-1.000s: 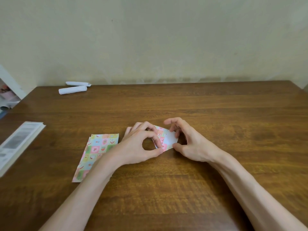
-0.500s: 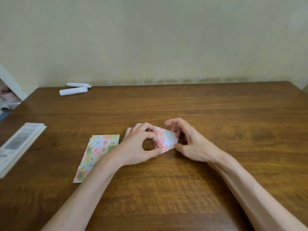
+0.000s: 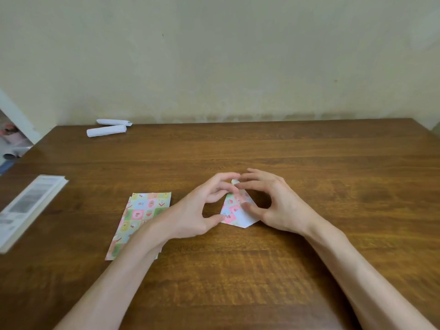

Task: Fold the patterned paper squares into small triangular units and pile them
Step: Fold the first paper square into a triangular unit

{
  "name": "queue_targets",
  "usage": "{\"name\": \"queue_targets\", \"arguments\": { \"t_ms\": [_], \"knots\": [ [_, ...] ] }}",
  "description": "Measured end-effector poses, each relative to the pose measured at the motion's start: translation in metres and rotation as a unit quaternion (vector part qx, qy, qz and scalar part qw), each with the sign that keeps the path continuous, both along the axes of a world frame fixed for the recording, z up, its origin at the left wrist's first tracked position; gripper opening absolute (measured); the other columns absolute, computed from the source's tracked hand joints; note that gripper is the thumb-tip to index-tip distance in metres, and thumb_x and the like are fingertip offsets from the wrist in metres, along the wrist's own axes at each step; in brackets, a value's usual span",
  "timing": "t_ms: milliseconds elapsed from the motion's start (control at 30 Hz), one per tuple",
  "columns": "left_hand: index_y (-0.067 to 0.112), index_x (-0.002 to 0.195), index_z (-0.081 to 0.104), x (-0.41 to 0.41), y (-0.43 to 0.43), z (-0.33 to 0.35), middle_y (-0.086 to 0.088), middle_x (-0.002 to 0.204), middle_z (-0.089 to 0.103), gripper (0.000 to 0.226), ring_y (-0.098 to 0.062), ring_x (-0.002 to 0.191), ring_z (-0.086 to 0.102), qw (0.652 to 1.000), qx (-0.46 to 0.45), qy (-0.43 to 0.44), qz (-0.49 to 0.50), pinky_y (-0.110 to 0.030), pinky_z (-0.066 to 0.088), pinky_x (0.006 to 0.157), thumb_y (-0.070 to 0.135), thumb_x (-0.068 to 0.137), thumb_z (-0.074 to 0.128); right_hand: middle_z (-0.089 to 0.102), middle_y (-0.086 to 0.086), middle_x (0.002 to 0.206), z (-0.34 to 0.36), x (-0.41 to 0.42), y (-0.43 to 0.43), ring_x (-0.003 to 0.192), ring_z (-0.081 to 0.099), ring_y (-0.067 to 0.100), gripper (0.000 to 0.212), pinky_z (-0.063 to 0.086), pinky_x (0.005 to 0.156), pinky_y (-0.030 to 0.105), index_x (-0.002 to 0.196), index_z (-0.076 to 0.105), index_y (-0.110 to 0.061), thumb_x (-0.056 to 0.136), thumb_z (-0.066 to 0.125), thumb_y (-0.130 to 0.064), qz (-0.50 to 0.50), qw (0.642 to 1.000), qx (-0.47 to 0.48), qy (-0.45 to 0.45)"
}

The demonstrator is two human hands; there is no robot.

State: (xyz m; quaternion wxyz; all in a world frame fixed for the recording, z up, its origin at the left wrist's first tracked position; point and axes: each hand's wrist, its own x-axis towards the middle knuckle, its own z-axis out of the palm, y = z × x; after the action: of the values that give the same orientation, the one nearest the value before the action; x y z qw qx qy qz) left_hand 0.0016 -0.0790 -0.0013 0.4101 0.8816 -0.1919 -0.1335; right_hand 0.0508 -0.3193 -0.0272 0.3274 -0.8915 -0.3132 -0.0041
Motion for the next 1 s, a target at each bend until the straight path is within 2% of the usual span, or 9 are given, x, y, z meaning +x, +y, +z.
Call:
{"name": "queue_targets", "arguments": {
  "t_ms": [67,133,300,400,500,567,700,867,1000],
  "knots": [
    [0.058,0.154,0.020,0.001,0.001,-0.002,0.032,0.145,0.048,0.099,0.003,0.148,0.034,1.000,0.002,-0.004,0.008,-0.040,0.024,0.128,0.001,0.092,0.072,0.054,-0.021,0.148,0.000,-0.001,0.001,0.151,0.023,-0.005,0.050,0.014,0.128,0.040,0.142,0.060,-0.033,0.094,0.070,-0.033,0.001,0.999,-0.028,-0.017],
    [0.059,0.155,0.017,0.002,0.001,-0.004,0.032,0.145,0.047,0.100,0.003,0.149,0.033,0.999,0.007,-0.021,0.028,-0.039,0.024,0.128,0.005,0.091,0.073,0.058,-0.022,0.143,0.000,-0.001,0.001,0.148,0.028,-0.005,0.050,0.015,0.127,0.039,0.142,0.059,-0.034,0.093,0.070,-0.038,-0.007,0.999,-0.039,-0.035],
    [0.050,0.152,0.038,0.008,-0.004,-0.013,0.030,0.125,0.054,0.082,0.007,0.126,0.045,0.984,0.068,-0.135,0.094,-0.031,0.040,0.114,0.041,0.084,0.083,0.063,-0.019,0.119,0.001,-0.003,0.001,0.126,0.044,0.006,0.044,0.029,0.113,0.040,0.129,0.069,-0.037,0.089,0.071,-0.056,-0.020,0.991,-0.072,-0.107],
    [0.051,0.151,0.038,0.013,-0.004,-0.014,0.033,0.118,0.056,0.082,0.004,0.116,0.046,0.983,0.096,-0.127,0.095,-0.027,0.038,0.106,0.048,0.082,0.082,0.058,-0.019,0.133,0.003,-0.003,0.002,0.134,0.039,0.006,0.052,0.029,0.115,0.038,0.132,0.067,-0.037,0.087,0.069,-0.064,-0.008,0.993,-0.069,-0.100],
    [0.050,0.154,0.033,0.015,-0.004,-0.014,0.034,0.119,0.056,0.087,0.006,0.117,0.045,0.984,0.106,-0.106,0.094,-0.027,0.037,0.105,0.048,0.082,0.082,0.050,-0.017,0.153,0.005,-0.005,0.002,0.150,0.028,0.002,0.065,0.019,0.124,0.034,0.139,0.062,-0.037,0.084,0.066,-0.071,0.011,0.997,-0.047,-0.056],
    [0.047,0.156,0.035,0.014,-0.004,-0.014,0.033,0.119,0.059,0.088,0.008,0.117,0.045,0.987,0.093,-0.100,0.087,-0.028,0.038,0.106,0.044,0.082,0.083,0.058,-0.014,0.146,0.004,-0.007,0.005,0.144,0.040,0.000,0.053,0.023,0.124,0.035,0.131,0.069,-0.037,0.089,0.062,-0.069,0.021,0.995,-0.060,-0.072],
    [0.043,0.155,0.041,0.016,-0.002,-0.017,0.033,0.115,0.063,0.086,0.006,0.113,0.046,0.988,0.072,-0.113,0.075,-0.025,0.039,0.100,0.042,0.081,0.085,0.073,-0.012,0.122,0.004,-0.007,0.007,0.120,0.061,0.005,0.026,0.042,0.109,0.035,0.109,0.078,-0.034,0.097,0.062,-0.052,0.025,0.984,-0.079,-0.160],
    [0.039,0.151,0.048,0.015,-0.005,-0.020,0.024,0.099,0.059,0.074,0.002,0.099,0.052,0.985,0.071,-0.140,0.067,-0.013,0.034,0.085,0.038,0.085,0.082,0.069,-0.015,0.095,0.009,-0.009,0.010,0.094,0.063,0.009,0.022,0.047,0.095,0.035,0.105,0.073,-0.028,0.105,0.054,-0.039,0.009,0.977,-0.073,-0.199],
    [0.038,0.146,0.056,0.011,-0.009,-0.019,0.024,0.088,0.057,0.053,-0.001,0.091,0.057,0.978,0.066,-0.181,0.082,-0.013,0.039,0.076,0.034,0.096,0.071,0.065,-0.017,0.097,0.009,-0.011,0.013,0.091,0.059,0.006,0.022,0.048,0.087,0.034,0.109,0.069,-0.029,0.102,0.060,-0.047,-0.009,0.985,-0.001,-0.169]
  ]
}}
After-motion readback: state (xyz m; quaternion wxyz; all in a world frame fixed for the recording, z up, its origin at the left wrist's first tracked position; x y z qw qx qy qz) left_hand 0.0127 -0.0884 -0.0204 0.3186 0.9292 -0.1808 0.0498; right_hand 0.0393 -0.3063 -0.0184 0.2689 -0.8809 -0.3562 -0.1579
